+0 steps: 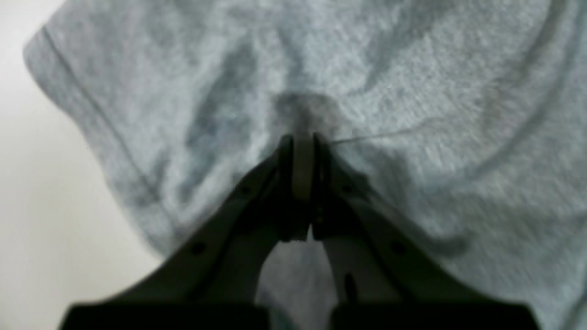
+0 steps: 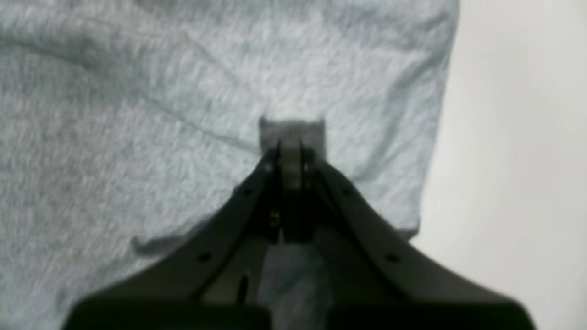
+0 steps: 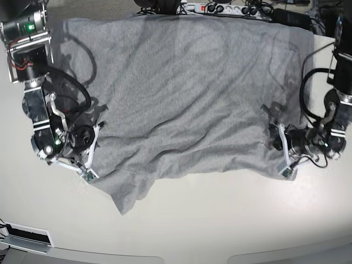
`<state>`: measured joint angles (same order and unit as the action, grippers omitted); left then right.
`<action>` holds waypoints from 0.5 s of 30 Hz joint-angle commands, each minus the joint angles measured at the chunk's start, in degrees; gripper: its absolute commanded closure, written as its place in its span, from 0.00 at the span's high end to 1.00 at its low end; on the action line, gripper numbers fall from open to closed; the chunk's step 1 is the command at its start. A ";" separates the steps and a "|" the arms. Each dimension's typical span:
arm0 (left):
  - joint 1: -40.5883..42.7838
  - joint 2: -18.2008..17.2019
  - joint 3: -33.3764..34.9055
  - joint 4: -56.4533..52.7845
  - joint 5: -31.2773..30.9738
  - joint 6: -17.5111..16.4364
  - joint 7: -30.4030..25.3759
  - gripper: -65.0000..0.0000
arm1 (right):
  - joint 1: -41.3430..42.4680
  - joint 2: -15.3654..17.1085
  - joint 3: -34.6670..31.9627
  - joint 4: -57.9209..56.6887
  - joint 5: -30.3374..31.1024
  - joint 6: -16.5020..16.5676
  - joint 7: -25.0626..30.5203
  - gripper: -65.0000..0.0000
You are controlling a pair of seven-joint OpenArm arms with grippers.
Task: Layout the t-shirt on the table in an organized manner, then fold the t-shirt properly
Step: 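Grasp the shirt body with both grippers near its middle, then drag the grasped fabric with both grippers toward the shirt's shoulders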
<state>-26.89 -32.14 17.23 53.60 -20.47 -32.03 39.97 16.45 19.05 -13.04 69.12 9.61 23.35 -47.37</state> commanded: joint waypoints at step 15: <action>9.07 -5.51 0.02 20.94 -20.70 -7.97 21.27 0.00 | -1.75 0.96 0.28 0.90 21.62 16.65 -11.76 0.00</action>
<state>-16.97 -36.60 17.63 73.91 -40.86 -39.75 61.39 13.45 19.35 -13.04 69.14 30.55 39.68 -59.59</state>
